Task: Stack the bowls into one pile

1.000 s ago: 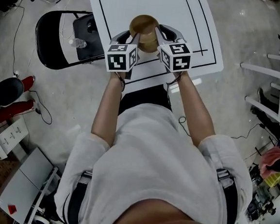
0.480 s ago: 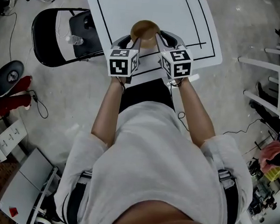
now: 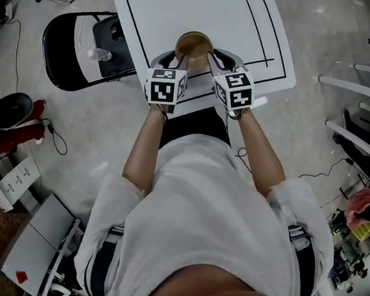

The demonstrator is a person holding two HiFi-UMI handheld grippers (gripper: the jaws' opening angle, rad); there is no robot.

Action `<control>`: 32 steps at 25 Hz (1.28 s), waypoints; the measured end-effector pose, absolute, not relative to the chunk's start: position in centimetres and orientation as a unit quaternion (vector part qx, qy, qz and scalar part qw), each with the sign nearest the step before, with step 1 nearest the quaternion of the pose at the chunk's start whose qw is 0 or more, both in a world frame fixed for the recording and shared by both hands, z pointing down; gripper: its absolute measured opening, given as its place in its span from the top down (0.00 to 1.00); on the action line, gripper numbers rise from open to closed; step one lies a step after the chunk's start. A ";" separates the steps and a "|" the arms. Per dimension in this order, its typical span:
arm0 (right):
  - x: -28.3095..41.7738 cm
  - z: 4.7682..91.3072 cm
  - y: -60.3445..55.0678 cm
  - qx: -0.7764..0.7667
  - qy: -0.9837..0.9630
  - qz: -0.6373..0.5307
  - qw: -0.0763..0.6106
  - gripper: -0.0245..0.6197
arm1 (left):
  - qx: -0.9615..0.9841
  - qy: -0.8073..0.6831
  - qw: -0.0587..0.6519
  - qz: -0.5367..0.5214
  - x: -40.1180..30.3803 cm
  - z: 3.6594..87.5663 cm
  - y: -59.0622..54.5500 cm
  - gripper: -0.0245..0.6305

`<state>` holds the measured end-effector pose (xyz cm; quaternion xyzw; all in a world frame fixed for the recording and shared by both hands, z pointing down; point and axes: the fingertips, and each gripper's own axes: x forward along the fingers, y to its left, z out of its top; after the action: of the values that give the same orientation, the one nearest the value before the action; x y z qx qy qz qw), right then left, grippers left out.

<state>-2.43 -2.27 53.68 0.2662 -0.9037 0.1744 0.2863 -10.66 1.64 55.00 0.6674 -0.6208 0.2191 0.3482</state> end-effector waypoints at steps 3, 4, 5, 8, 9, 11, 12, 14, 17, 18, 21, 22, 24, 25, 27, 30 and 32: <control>-2.3 54.1 -2.2 0.259 -0.904 0.178 0.290 0.88 | 0.664 -0.619 0.350 0.230 -10.6 55.6 1.5 0.78; -2.1 54.2 -2.1 0.258 -0.904 0.179 0.290 0.88 | 0.662 -0.620 0.350 0.233 -10.4 55.7 1.6 0.78; -1.9 54.2 -2.1 0.257 -0.904 0.180 0.290 0.87 | 0.661 -0.621 0.349 0.237 -10.3 55.7 1.6 0.78; -1.9 54.3 -2.4 0.255 -0.904 0.183 0.289 0.87 | 0.659 -0.621 0.345 0.246 -10.3 55.9 1.4 0.77; -1.9 54.4 -2.5 0.254 -0.904 0.183 0.289 0.87 | 0.659 -0.621 0.346 0.247 -10.3 56.0 1.3 0.77; -1.9 54.7 -2.7 0.251 -0.904 0.185 0.291 0.87 | 0.657 -0.621 0.346 0.249 -10.2 56.2 1.2 0.77; -1.9 54.8 -2.8 0.250 -0.904 0.185 0.292 0.87 | 0.657 -0.622 0.345 0.251 -10.2 56.3 1.1 0.77; -2.0 54.9 -2.9 0.247 -0.905 0.183 0.295 0.87 | 0.656 -0.622 0.343 0.253 -10.2 56.3 1.1 0.76; -2.1 54.9 -2.8 0.244 -0.906 0.182 0.295 0.87 | 0.654 -0.623 0.344 0.254 -10.2 56.4 1.2 0.75; -2.1 54.9 -2.9 0.243 -0.906 0.182 0.294 0.87 | 0.654 -0.623 0.345 0.255 -10.2 56.4 1.2 0.75; -2.1 55.1 -3.0 0.243 -0.906 0.180 0.296 0.87 | 0.654 -0.623 0.345 0.256 -10.2 56.5 1.1 0.75; -2.1 55.2 -3.0 0.244 -0.906 0.177 0.297 0.87 | 0.653 -0.623 0.346 0.256 -10.3 56.6 1.2 0.75; -2.1 55.3 -3.1 0.246 -0.906 0.172 0.299 0.85 | 0.652 -0.623 0.348 0.256 -10.3 56.7 1.3 0.75; -1.9 55.4 -3.2 0.248 -0.906 0.170 0.299 0.85 | 0.651 -0.624 0.348 0.256 -10.3 56.7 1.4 0.75; -1.5 55.2 -3.3 0.252 -0.906 0.167 0.297 0.86 | 0.649 -0.627 0.346 0.256 -10.3 56.6 1.5 0.75; -0.8 55.0 -3.2 0.256 -0.905 0.167 0.296 0.86 | 0.648 -0.631 0.344 0.253 -10.3 56.1 1.9 0.75; -0.6 54.7 -3.0 0.256 -0.906 0.163 0.296 0.86 | 0.649 -0.634 0.339 0.249 -10.2 55.5 2.2 0.75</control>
<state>-0.58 -3.01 54.68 0.2564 -0.9055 0.1634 0.2959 -10.20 2.18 55.50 0.6490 -0.6339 0.2487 0.3394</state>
